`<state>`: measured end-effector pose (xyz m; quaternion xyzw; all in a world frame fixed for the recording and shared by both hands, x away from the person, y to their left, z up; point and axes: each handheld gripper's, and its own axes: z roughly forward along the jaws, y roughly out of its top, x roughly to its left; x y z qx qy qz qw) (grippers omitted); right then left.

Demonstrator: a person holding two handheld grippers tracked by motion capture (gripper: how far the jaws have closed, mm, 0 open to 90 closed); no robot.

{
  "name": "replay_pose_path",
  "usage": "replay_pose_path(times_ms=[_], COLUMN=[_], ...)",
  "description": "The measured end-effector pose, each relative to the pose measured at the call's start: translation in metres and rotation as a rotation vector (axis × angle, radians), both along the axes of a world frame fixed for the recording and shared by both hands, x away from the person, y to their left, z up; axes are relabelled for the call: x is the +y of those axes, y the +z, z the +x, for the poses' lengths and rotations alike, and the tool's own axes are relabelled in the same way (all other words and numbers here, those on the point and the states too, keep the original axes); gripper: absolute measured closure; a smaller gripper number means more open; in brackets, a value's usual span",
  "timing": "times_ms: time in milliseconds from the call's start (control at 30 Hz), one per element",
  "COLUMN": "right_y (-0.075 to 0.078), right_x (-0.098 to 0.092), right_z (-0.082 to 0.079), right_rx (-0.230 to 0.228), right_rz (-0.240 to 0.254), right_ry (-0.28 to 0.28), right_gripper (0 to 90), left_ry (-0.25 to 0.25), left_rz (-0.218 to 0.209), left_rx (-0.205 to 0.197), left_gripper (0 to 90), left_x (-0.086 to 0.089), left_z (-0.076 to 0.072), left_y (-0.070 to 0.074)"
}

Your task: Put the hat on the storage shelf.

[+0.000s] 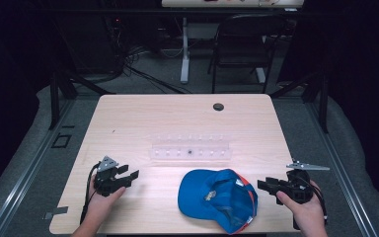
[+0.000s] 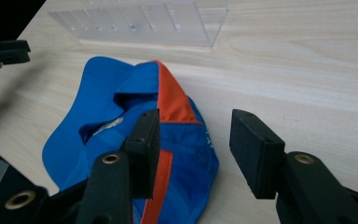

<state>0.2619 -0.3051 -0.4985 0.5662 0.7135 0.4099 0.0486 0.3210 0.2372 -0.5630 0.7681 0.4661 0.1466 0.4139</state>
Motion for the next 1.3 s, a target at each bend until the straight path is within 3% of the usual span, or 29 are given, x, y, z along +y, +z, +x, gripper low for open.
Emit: replay_pose_path(times_ms=[100, 167, 300, 400, 500, 667, 1000, 1300], right_y=[0.000, -0.001, -0.004, -0.005, -0.009, -0.018, -0.028, -0.031], right_x=[0.001, 0.001, 0.004, 0.005, 0.007, 0.011, 0.013, 0.015], right_z=[-0.001, -0.002, -0.005, -0.005, -0.006, -0.007, -0.006, -0.006], right_rx=[0.027, 0.078, 0.128, 0.149, 0.195, 0.242, 0.262, 0.297], right_rz=[-0.002, 0.008, 0.001, 0.016, 0.066, 0.070, 0.092, 0.121], right_ry=[0.012, 0.020, 0.038, 0.058, 0.078, 0.118, 0.127, 0.146], right_gripper=[53.8, 56.8, 59.6, 60.3, 60.1, 59.3, 60.3, 68.4], left_ry=[0.001, 0.002, 0.002, 0.006, 0.007, 0.001, 0.007, 0.014], left_rz=[0.003, 0.002, 0.007, 0.005, 0.009, 0.022, 0.024, 0.021], left_rx=[-0.006, -0.002, -0.001, -0.005, -0.005, -0.002, -0.006, -0.008], left_gripper=[46.6, 46.6, 46.6, 46.6, 46.6, 46.6, 46.6, 46.6], left_x=[0.000, 0.000, 0.000, -0.001, -0.001, 0.001, -0.001, 0.000], left_z=[0.000, 0.000, 0.000, 0.000, 0.000, 0.001, 0.001, 0.000], left_y=[0.000, 0.000, 0.000, -0.001, -0.001, -0.001, -0.001, -0.001])
